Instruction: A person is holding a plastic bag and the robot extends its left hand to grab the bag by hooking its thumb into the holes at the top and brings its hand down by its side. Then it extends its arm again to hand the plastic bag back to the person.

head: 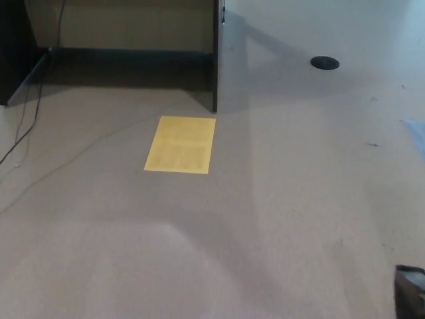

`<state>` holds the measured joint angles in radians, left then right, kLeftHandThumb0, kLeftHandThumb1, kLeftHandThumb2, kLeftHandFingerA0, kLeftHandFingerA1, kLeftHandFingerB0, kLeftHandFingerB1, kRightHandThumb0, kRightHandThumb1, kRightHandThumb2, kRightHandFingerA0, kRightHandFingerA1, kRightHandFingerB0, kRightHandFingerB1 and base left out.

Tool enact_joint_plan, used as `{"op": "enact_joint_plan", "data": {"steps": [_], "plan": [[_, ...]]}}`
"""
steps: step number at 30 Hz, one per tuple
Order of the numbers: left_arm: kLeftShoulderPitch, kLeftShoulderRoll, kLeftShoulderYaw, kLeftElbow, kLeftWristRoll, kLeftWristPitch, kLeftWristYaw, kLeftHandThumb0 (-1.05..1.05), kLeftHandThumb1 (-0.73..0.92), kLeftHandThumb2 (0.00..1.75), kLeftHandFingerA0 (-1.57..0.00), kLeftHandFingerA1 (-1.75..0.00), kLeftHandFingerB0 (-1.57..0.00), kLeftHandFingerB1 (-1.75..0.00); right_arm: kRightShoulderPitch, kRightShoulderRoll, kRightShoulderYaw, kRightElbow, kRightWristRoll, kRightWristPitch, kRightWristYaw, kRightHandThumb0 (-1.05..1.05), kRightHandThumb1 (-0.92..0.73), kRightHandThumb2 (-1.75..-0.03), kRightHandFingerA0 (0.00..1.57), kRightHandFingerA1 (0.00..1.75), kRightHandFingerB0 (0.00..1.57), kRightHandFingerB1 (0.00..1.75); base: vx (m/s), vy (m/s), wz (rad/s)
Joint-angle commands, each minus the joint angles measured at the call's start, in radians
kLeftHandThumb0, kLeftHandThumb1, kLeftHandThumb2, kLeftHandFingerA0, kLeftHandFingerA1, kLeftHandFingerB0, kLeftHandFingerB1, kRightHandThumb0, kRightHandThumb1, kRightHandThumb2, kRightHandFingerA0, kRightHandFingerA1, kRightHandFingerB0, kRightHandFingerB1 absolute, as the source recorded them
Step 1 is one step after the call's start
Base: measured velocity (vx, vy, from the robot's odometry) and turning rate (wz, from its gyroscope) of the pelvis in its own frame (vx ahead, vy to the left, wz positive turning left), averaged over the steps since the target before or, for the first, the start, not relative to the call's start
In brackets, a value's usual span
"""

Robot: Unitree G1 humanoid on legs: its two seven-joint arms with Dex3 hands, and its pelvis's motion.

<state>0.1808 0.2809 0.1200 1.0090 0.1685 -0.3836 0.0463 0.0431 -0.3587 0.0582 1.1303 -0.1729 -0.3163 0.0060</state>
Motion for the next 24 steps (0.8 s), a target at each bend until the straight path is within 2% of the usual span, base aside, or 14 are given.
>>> {"op": "enact_joint_plan", "data": {"steps": [1, 5, 6, 7, 8, 9, 11, 12, 16, 19, 20, 22, 23, 24], "plan": [[-0.002, 0.026, 0.022, 0.036, -0.031, -0.13, 0.018, -0.38, 0.55, 0.57, -0.43, -0.42, -0.34, -0.32, -0.007, -0.025, 0.003, 0.04, -0.024, -0.112, -0.036, -0.48, -0.73, -0.62, 0.33, 0.36, 0.22, 0.3, 0.0, 0.0, 0.0], [-0.009, 0.025, 0.022, 0.051, -0.029, -0.166, 0.031, -0.38, 0.51, 0.56, -0.4, -0.41, -0.33, -0.31, -0.013, -0.024, 0.003, 0.063, -0.026, -0.135, -0.041, -0.47, -0.73, -0.62, 0.36, 0.37, 0.23, 0.3, 0.0, 0.0, 0.0], [-0.002, 0.026, 0.023, 0.053, -0.03, -0.178, 0.032, -0.39, 0.51, 0.56, -0.39, -0.39, -0.33, -0.31, -0.01, -0.023, 0.003, 0.067, -0.028, -0.138, -0.043, -0.54, -0.61, -0.8, 0.29, 0.45, 0.19, 0.4, 0.0, 0.0, 0.0], [0.001, 0.026, 0.025, 0.053, -0.034, -0.189, 0.032, -0.39, 0.5, 0.56, -0.34, -0.35, -0.32, -0.31, -0.009, -0.022, 0.005, 0.069, -0.032, -0.14, -0.046, -0.47, -0.73, -0.62, 0.35, 0.37, 0.23, 0.3, 0.0, 0.0, 0.0], [0.001, 0.026, 0.028, 0.051, -0.039, -0.197, 0.03, -0.39, 0.5, 0.56, -0.34, -0.35, -0.32, -0.31, -0.011, -0.023, 0.009, 0.07, -0.036, -0.141, -0.05, -0.47, -0.73, -0.62, 0.35, 0.37, 0.23, 0.3, 0.0, 0.0, 0.0], [0.009, 0.029, 0.021, 0.023, -0.02, -0.231, 0.063, -0.43, 0.47, 0.65, -0.25, -0.39, -0.26, -0.35, -0.014, -0.023, 0.012, 0.073, -0.04, -0.142, -0.052, -0.47, -0.74, -0.62, 0.35, 0.37, 0.22, 0.3, 0.0, 0.0, 0.0], [0.011, 0.038, 0.009, -0.015, 0.013, -0.27, 0.11, -0.4, 0.5, 0.56, -0.29, -0.36, -0.29, -0.3, -0.018, -0.023, 0.014, 0.076, -0.042, -0.146, -0.055, -0.47, -0.73, -0.62, 0.35, 0.37, 0.22, 0.3, 0.0, 0.0, 0.0], [0.007, 0.047, 0.0, -0.051, 0.044, -0.315, 0.151, -0.45, 0.51, 0.56, -0.29, -0.35, -0.28, -0.3, -0.02, -0.023, 0.012, 0.078, -0.04, -0.147, -0.055, -0.54, -0.62, -0.8, 0.29, 0.45, 0.18, 0.4, 0.0, 0.0, 0.0], [0.018, 0.07, -0.017, -0.195, 0.129, -0.348, 0.248, -0.52, 0.52, 0.56, -0.31, -0.34, -0.28, -0.3, -0.023, -0.025, 0.009, 0.078, -0.035, -0.143, -0.048, -0.55, -0.61, -0.8, 0.29, 0.45, 0.19, 0.4, 0.0, 0.0, 0.0], [0.036, 0.064, 0.01, -0.42, 0.117, -0.36, 0.221, -0.49, 0.5, 0.56, -0.28, -0.33, -0.25, -0.29, -0.03, -0.025, 0.005, 0.085, -0.031, -0.147, -0.039, -0.53, -0.62, -0.8, 0.28, 0.45, 0.17, 0.39, 0.0, 0.0, 0.0], [0.041, 0.06, 0.015, -0.491, 0.109, -0.358, 0.207, -0.27, 0.31, 0.88, -0.09, -0.52, -0.08, -0.49, -0.03, -0.026, 0.008, 0.085, -0.034, -0.146, -0.041, -0.54, -0.62, -0.8, 0.28, 0.45, 0.18, 0.39, 0.0, 0.0, 0.0], [0.042, 0.049, 0.026, -0.644, 0.091, -0.35, 0.179, -0.27, 0.31, 0.88, -0.1, -0.52, -0.08, -0.5, -0.034, -0.026, 0.008, 0.086, -0.034, -0.145, -0.043, -0.54, -0.62, -0.8, 0.28, 0.45, 0.18, 0.39, 0.0, 0.0, 0.0], [0.045, 0.05, 0.026, -0.725, 0.096, -0.325, 0.164, -0.28, 0.33, 0.89, -0.09, -0.52, -0.07, -0.49, -0.035, -0.025, 0.005, 0.087, -0.031, -0.145, -0.04, -0.48, -0.73, -0.62, 0.34, 0.37, 0.22, 0.3, 0.0, 0.0, 0.0], [0.043, 0.048, 0.023, -0.805, 0.086, -0.302, 0.141, -0.28, 0.33, 0.89, -0.09, -0.52, -0.06, -0.49, -0.036, -0.025, 0.003, 0.088, -0.027, -0.146, -0.035, -0.48, -0.74, -0.62, 0.33, 0.37, 0.22, 0.3, 0.0, 0.0, 0.0]]}}
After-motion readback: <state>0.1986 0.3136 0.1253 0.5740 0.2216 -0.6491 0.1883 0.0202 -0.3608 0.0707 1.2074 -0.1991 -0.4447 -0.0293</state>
